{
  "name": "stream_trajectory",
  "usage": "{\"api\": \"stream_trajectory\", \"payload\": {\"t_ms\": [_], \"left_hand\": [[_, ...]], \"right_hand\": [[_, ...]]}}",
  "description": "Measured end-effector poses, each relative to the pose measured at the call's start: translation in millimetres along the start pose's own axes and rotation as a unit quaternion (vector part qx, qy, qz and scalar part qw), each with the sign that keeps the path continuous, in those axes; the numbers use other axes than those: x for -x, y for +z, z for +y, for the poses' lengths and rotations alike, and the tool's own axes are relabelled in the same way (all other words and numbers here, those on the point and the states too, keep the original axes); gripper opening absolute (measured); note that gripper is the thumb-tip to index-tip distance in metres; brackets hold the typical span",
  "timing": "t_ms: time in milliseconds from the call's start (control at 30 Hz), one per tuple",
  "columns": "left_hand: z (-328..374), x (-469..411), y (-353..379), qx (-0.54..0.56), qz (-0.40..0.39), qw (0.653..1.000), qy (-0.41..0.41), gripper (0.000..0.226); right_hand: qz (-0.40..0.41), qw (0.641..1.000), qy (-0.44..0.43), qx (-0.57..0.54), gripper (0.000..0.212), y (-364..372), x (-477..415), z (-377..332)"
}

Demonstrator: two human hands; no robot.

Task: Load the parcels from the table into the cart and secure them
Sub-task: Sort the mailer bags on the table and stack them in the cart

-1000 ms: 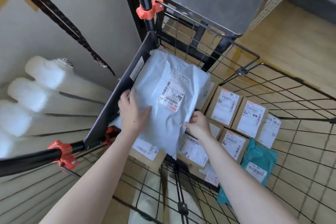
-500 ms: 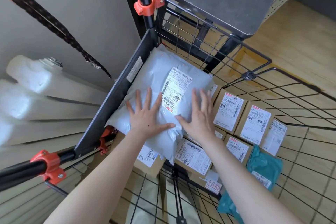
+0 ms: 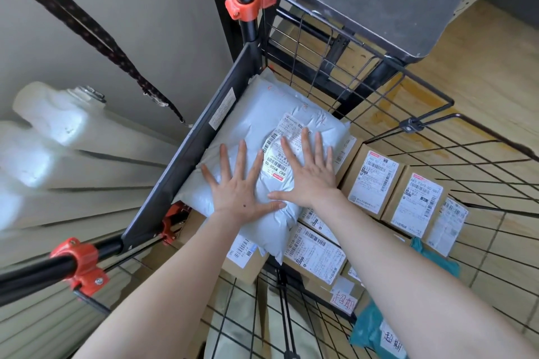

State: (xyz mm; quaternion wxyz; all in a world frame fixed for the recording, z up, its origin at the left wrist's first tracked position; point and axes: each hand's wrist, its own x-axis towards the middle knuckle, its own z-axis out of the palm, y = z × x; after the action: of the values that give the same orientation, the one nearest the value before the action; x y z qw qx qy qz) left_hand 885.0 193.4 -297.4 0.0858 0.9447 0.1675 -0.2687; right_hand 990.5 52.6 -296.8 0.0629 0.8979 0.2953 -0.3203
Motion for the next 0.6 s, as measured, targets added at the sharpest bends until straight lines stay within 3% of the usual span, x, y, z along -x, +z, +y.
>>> {"api": "stream_trajectory", "payload": {"t_ms": [200, 400, 500, 600], "left_hand": [[2.6, 3.3, -7.0, -0.002, -0.031, 0.999, -0.007, 0.120], [6.2, 25.3, -27.8, 0.036, -0.039, 0.999, -0.003, 0.117], [11.3, 48.8, -49.9, 0.096, -0.025, 0.995, -0.011, 0.104], [14.6, 75.4, -75.9, 0.162, 0.017, 0.986, -0.036, 0.071]], "right_hand": [[-0.046, 0.999, -0.002, -0.002, 0.122, -14.8, 4.3, 0.6], [0.000, 0.996, -0.032, -0.079, 0.101, -36.8, 34.8, 1.0], [0.022, 0.992, -0.023, -0.124, 0.084, -49.4, 60.0, 0.2], [0.033, 0.978, -0.010, -0.206, 0.065, -67.6, 88.9, -1.3]]}}
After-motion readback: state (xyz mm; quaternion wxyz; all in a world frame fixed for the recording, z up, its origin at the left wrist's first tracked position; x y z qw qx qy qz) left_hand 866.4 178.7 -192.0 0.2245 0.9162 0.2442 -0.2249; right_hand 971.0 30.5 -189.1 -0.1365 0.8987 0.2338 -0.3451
